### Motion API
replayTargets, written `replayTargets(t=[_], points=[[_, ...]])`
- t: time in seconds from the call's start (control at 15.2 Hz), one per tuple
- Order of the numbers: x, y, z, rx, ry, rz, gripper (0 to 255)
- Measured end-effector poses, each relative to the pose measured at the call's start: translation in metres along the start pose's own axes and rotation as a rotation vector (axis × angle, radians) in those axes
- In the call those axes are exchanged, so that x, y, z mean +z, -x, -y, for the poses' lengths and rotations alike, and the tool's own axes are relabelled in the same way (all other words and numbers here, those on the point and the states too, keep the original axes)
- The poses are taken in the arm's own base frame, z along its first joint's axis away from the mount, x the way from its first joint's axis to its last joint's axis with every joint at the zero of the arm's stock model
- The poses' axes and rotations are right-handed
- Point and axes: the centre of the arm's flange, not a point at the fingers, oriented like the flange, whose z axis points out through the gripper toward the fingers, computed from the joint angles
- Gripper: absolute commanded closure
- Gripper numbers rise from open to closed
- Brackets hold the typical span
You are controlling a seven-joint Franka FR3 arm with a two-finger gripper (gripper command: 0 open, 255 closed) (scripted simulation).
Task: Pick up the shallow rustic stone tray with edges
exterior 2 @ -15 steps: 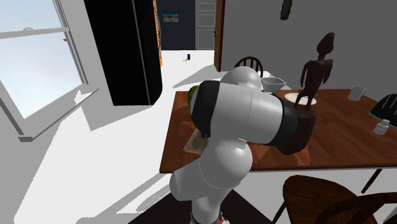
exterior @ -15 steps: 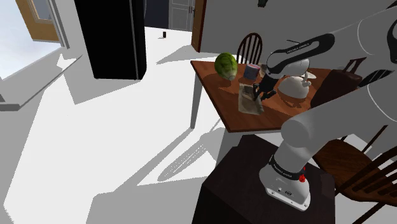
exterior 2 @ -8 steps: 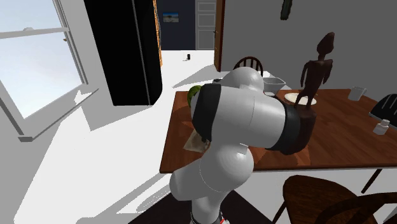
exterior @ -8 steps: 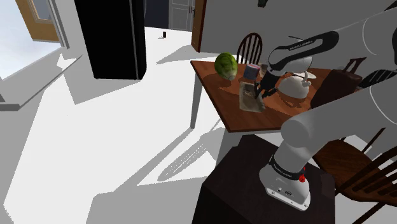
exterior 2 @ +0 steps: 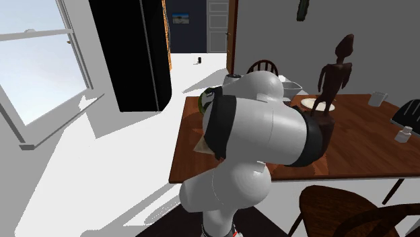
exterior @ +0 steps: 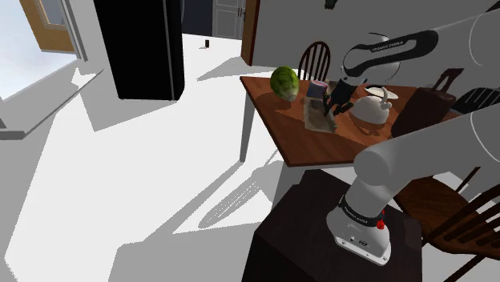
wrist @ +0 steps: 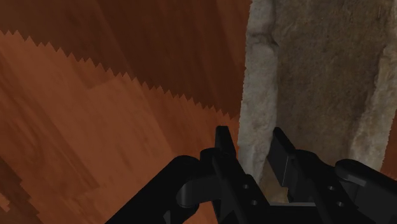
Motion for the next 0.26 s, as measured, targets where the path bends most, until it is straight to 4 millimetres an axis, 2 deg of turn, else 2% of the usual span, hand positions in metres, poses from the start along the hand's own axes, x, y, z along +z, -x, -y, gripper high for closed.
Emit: replayTargets(t=[0.26], points=[[-0.019, -0.002, 0.003, 0.000, 0.000, 0.000, 255]])
